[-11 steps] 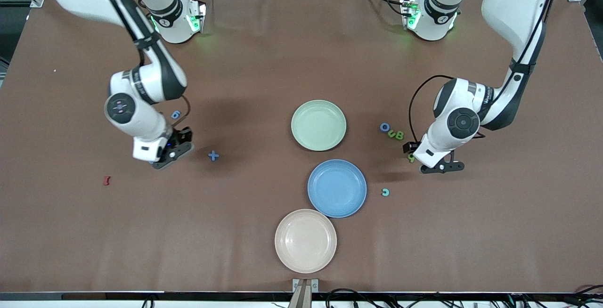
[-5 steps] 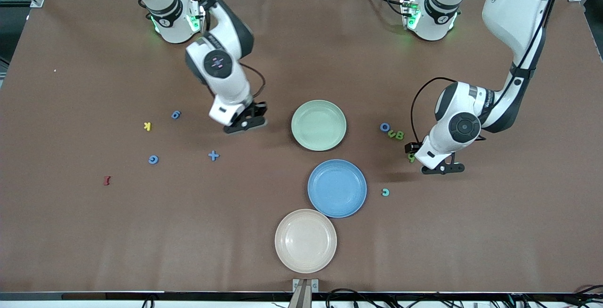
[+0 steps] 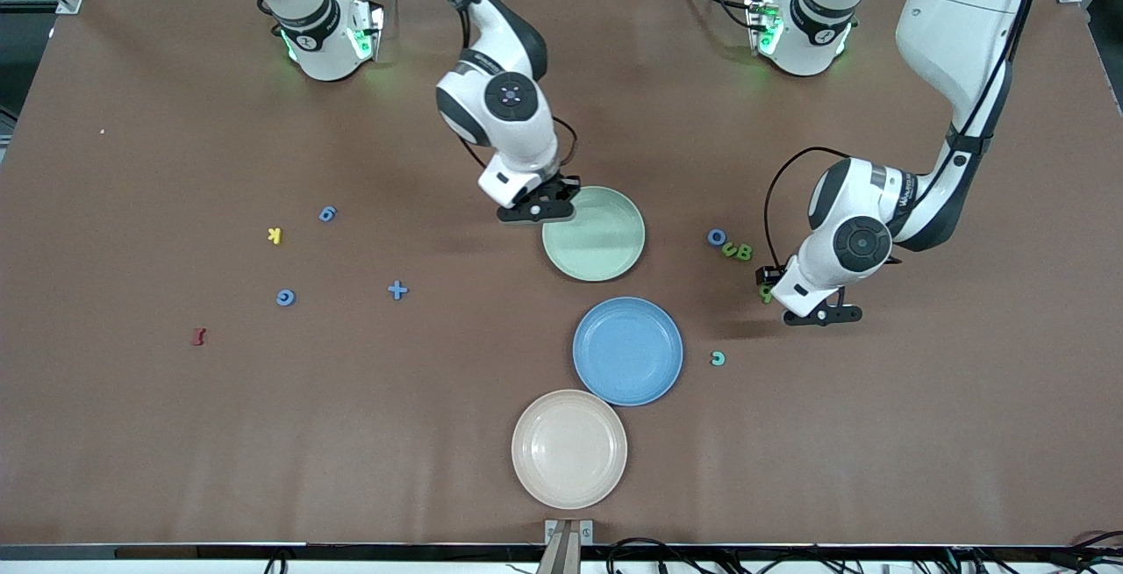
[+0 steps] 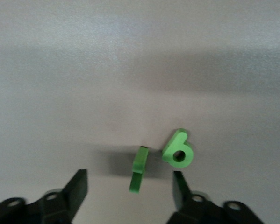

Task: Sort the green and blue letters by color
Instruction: 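Lift the E with the right gripper while the left gripper grasps green i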

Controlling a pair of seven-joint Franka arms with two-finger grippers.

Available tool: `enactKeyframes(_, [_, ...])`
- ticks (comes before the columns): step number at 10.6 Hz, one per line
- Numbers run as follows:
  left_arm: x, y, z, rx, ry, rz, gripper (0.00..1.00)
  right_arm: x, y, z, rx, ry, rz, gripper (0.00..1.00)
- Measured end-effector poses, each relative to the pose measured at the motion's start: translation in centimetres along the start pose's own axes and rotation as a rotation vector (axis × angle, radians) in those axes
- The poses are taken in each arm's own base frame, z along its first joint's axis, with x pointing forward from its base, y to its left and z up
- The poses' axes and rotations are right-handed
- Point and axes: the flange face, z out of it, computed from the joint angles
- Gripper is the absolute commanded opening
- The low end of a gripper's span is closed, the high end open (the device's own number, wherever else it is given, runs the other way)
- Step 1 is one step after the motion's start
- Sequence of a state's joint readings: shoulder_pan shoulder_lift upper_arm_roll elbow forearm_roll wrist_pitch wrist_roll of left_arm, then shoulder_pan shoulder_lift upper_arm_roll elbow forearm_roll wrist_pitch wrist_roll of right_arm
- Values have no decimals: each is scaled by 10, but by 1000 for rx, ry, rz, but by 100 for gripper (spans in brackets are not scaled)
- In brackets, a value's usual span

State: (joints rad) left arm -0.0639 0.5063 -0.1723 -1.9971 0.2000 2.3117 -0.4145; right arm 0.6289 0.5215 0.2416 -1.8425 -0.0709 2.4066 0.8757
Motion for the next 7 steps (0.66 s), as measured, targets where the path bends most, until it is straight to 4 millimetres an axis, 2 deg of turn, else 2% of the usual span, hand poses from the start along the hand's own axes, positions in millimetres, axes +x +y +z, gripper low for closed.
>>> enactKeyframes(3, [2, -4, 0, -2, 1, -6, 0, 5, -37, 18, 27, 10, 75, 0])
enactKeyframes(7, [3, 1, -5, -9, 14, -3, 0, 37, -57, 14, 79, 50, 152, 0])
